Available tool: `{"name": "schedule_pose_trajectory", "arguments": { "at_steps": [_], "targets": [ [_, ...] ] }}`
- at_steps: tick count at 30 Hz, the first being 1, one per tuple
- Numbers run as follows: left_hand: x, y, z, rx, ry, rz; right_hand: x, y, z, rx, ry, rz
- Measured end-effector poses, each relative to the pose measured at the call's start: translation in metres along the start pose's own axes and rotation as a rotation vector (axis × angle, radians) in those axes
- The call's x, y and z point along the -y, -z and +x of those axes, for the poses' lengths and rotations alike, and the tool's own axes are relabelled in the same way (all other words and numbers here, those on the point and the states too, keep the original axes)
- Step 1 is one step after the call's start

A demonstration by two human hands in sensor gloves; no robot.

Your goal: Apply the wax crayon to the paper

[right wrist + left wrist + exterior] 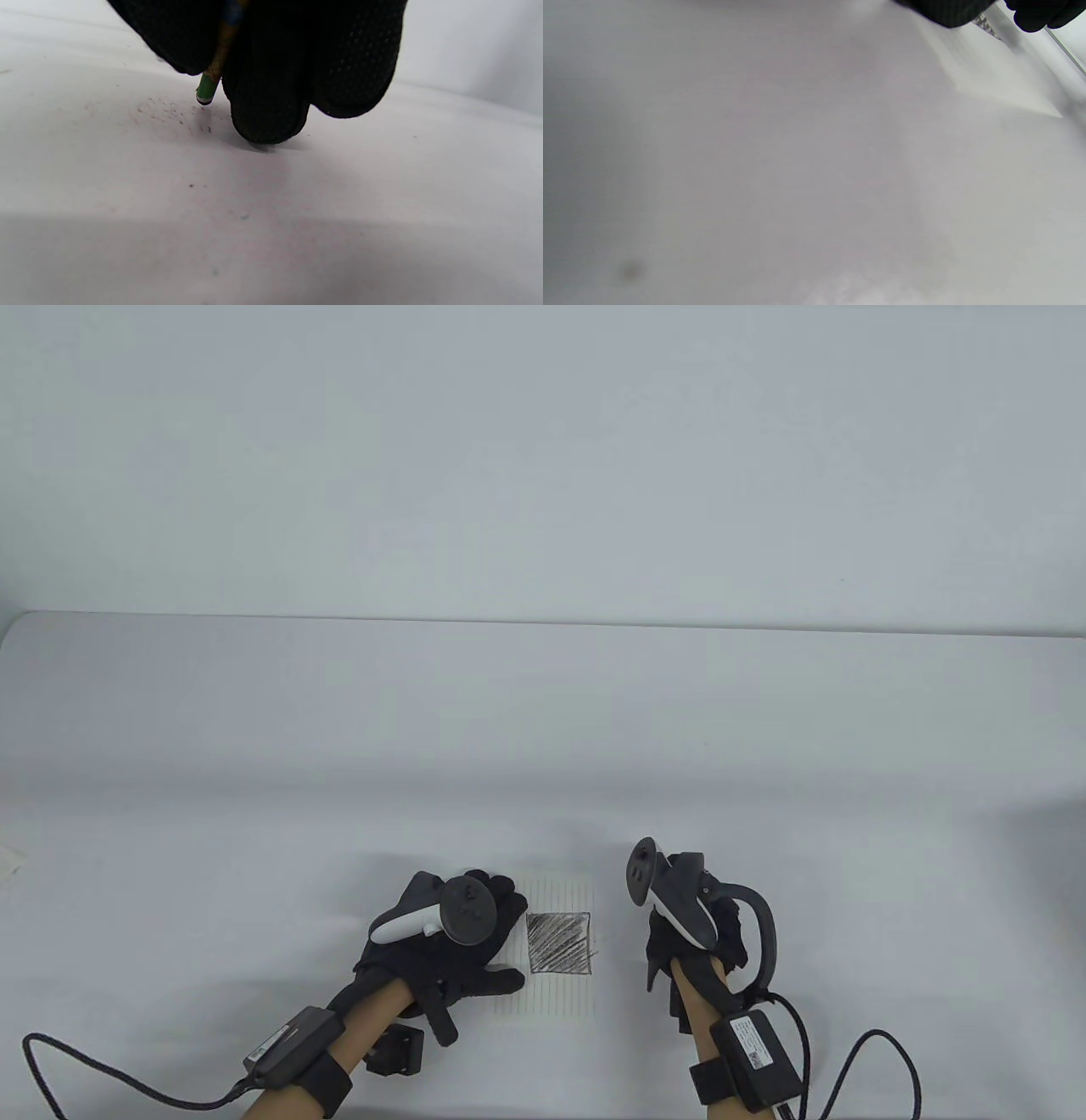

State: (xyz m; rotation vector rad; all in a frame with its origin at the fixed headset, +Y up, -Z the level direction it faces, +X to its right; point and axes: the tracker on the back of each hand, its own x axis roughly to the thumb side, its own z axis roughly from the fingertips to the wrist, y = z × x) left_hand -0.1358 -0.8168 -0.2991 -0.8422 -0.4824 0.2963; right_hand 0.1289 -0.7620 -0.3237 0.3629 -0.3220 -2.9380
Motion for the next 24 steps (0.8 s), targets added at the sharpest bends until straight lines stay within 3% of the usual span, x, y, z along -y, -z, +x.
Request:
{"name": "schedule_pose_trajectory", "arguments": {
  "at_steps": [14, 24],
  "targets": [
    [0.0, 0.0, 0.0, 0.0, 0.002, 0.002, -0.002, 0.002, -0.014, -0.12, -0.001, 0.174],
    [0.001, 0.0, 0.0, 0.001, -0.002, 0.001, -0.008, 0.007, -0.004, -0.116, -0.086, 0.156]
  ]
}}
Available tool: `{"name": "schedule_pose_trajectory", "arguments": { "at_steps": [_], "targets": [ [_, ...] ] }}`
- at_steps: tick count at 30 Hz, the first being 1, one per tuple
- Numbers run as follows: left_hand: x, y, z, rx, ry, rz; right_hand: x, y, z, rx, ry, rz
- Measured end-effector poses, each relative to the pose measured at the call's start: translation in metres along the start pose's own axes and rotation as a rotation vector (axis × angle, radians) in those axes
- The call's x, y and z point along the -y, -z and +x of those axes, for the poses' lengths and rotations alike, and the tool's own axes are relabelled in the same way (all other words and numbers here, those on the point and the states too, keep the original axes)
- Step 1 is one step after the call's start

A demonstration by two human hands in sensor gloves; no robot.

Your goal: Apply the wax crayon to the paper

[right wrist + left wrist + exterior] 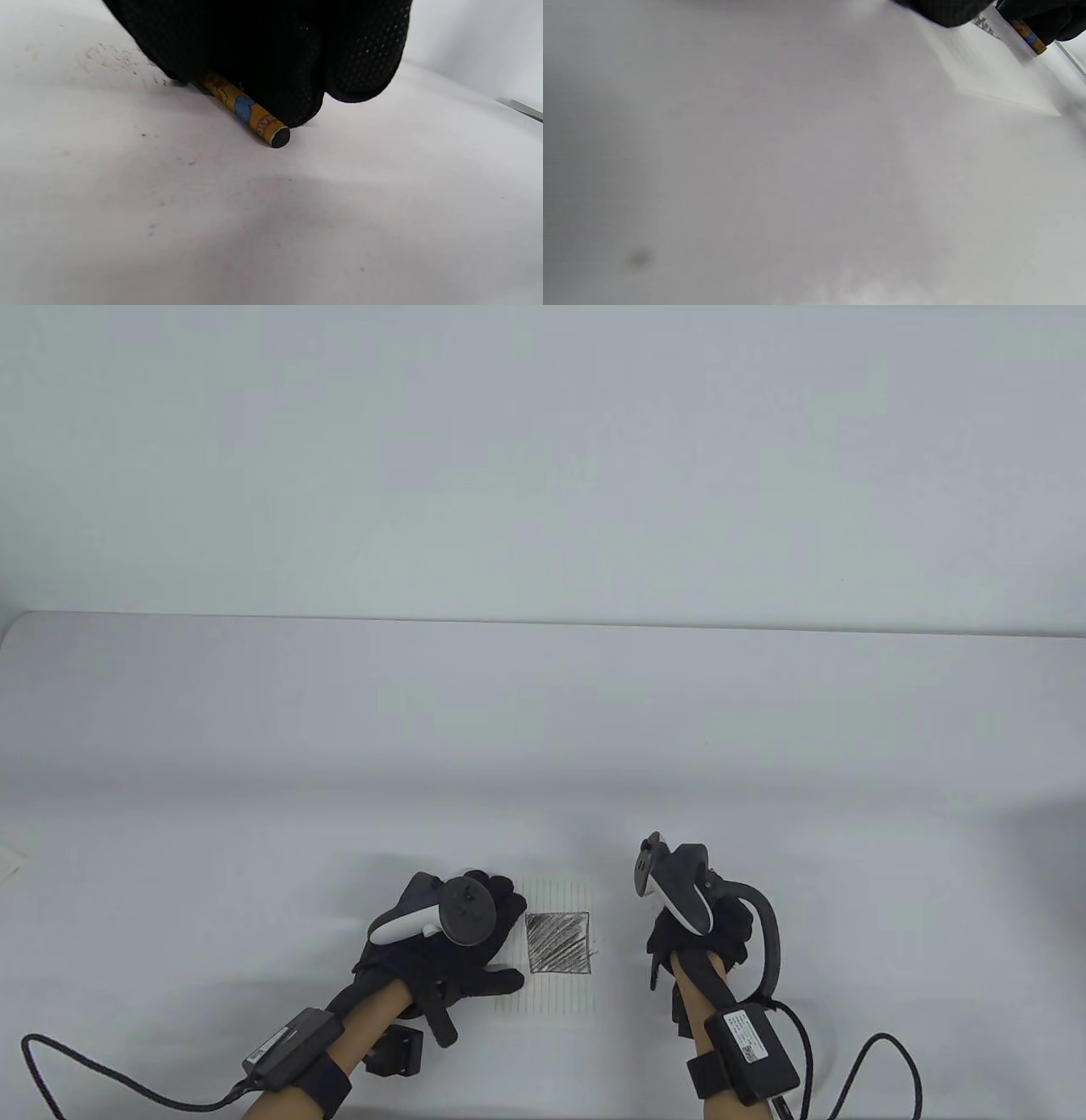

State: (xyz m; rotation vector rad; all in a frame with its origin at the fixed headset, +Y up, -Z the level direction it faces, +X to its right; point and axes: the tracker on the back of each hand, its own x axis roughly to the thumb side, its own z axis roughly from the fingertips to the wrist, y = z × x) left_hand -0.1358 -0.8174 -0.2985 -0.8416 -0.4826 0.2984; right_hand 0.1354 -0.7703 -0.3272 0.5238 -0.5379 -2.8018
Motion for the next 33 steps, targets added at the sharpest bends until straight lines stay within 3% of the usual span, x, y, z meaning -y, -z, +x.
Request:
{"name": "schedule_pose_trajectory", "arguments": {
  "at_steps": [6, 10, 12, 16, 18, 20, 25, 28, 33],
  "targets": [
    [0.0, -0.001, 0.001, -0.011, 0.017, 0.014, -0.001, 0.001, -0.004, 0.016, 0.036, 0.021],
    [-0.004, -0.004, -0.001, -0.024, 0.0, 0.068, 0.01, -0.007, -0.011, 0.052, 0.11, -0.099],
    [-0.01, -0.011, -0.003, -0.011, -0.033, 0.148, 0.022, -0.015, -0.016, 0.091, 0.202, -0.199],
    [-0.036, -0.037, -0.007, 0.013, -0.076, 0.343, 0.052, -0.042, -0.028, 0.193, 0.358, -0.545],
    [-0.049, -0.054, -0.011, 0.018, -0.106, 0.45, 0.06, -0.053, -0.034, 0.231, 0.425, -0.657],
    [-0.059, -0.069, -0.018, 0.028, -0.139, 0.515, 0.063, -0.059, -0.039, 0.266, 0.474, -0.7],
    [-0.07, -0.101, -0.047, -0.012, -0.25, 0.636, 0.058, -0.057, -0.043, 0.458, 0.581, -0.757],
    [-0.077, -0.116, -0.059, -0.054, -0.243, 0.717, 0.055, -0.055, -0.036, 0.486, 0.554, -0.726],
    [-0.076, -0.117, -0.068, -0.163, -0.158, 0.69, 0.047, -0.05, -0.023, 0.489, 0.419, -0.666]
  ]
}}
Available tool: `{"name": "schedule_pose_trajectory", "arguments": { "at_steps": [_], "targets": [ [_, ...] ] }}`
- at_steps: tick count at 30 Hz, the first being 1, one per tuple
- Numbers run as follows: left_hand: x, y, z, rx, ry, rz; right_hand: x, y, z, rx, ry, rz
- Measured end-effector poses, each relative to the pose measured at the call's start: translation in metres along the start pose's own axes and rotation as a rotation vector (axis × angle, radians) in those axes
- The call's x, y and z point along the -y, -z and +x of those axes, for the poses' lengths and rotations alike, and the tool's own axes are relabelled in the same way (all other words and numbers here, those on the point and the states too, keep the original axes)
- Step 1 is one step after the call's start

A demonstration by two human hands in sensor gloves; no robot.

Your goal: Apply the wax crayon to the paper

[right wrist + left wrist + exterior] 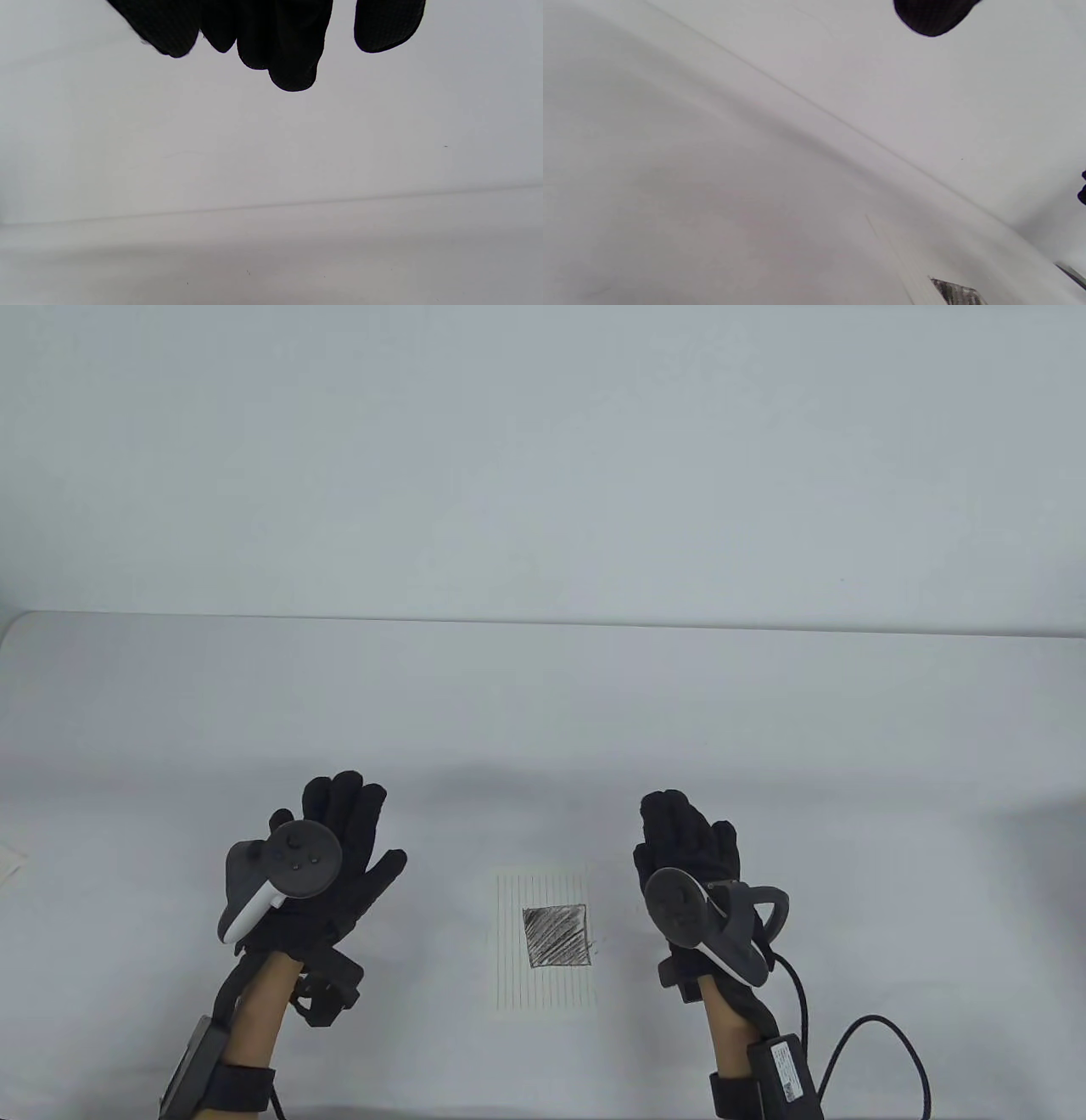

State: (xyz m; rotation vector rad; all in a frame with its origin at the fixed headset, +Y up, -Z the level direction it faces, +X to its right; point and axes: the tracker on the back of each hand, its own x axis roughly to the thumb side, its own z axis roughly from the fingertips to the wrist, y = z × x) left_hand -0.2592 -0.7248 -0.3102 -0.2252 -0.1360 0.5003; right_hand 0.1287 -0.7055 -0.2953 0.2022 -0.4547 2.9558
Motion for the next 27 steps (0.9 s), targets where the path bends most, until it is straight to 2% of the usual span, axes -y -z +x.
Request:
{"name": "schedule_pose_trajectory", "arguments": {
  "at_steps": [6, 17, 27],
  "targets": [
    [0.009, 0.004, 0.002, 0.007, 0.025, -0.085, -0.006, 0.003, 0.007, 0.007, 0.016, 0.073],
    [0.013, 0.006, 0.004, 0.008, 0.031, -0.109, -0.009, 0.005, 0.008, 0.022, 0.03, 0.1],
    [0.026, 0.011, 0.013, 0.025, 0.096, -0.198, -0.011, 0.002, 0.009, 0.031, 0.018, 0.125]
  ]
}}
